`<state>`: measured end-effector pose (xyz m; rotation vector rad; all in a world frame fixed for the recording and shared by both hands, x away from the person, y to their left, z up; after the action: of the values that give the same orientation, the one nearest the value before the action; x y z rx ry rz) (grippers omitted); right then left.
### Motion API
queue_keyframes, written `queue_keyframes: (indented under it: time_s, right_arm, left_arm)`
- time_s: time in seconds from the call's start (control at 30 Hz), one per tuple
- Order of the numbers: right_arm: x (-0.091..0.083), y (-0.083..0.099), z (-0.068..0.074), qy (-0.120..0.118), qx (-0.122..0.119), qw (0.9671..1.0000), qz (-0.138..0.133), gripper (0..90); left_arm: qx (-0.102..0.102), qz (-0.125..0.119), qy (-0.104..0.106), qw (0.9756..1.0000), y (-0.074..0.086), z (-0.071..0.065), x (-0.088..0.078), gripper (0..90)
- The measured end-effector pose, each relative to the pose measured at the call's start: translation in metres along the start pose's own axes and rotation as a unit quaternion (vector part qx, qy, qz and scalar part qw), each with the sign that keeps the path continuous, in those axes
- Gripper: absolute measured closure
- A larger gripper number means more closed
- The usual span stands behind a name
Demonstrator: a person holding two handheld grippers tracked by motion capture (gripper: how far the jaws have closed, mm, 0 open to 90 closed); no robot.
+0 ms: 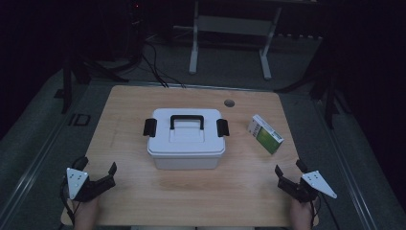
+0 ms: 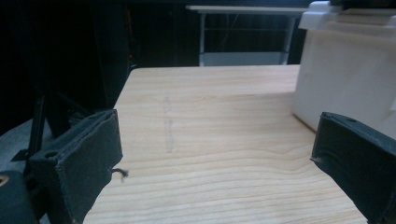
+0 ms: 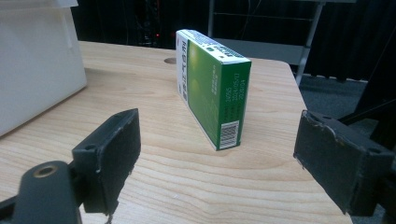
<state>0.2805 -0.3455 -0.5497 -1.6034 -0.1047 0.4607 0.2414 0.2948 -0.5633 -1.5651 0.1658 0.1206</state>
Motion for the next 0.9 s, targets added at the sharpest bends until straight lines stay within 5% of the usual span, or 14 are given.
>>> queue_keyframes:
  time_s: [0.1, 0.2, 0.4, 0.57, 0.9]
  right_arm:
    - [-0.002, -0.002, 0.002, 0.002, 0.012, 0.9999, 0.002, 14.3]
    - [-0.003, -0.005, 0.004, 0.002, 0.009, 0.9999, -0.003, 14.3]
    - [-0.006, -0.018, 0.016, -0.037, 0.025, 0.9988, -0.02, 12.3]
    - [0.0, -0.029, 0.035, -0.081, 0.008, 0.9965, -0.019, 12.3]
    - [0.021, -0.035, 0.051, -0.107, -0.013, 0.9941, -0.004, 28.4]
  left_arm:
    - [-0.031, 0.01, 0.008, 0.9994, -0.003, 0.005, -0.001, 1.6]
    - [-0.039, 0.019, 0.019, 0.9989, -0.005, 0.006, -0.002, 1.6]
    - [-0.044, 0.028, 0.044, 0.9977, -0.012, 0.001, -0.003, 1.7]
    - [-0.015, 0.035, 0.07, 0.9968, -0.017, -0.008, 0.001, 3.6]
    - [0.005, 0.058, 0.106, 0.9927, -0.021, -0.022, 0.017, 7.1]
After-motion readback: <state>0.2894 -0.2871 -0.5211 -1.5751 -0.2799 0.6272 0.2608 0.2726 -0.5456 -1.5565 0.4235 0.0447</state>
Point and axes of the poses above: each handheld gripper's, and its own axes: x roughly forward along the jaws, y roughly out of its underside, z roughly to its left, the point moved 2 cm from there along x, roughly forward along the jaws, and after that the axes turned 4 degrees about -y, right-handed, at the moved point
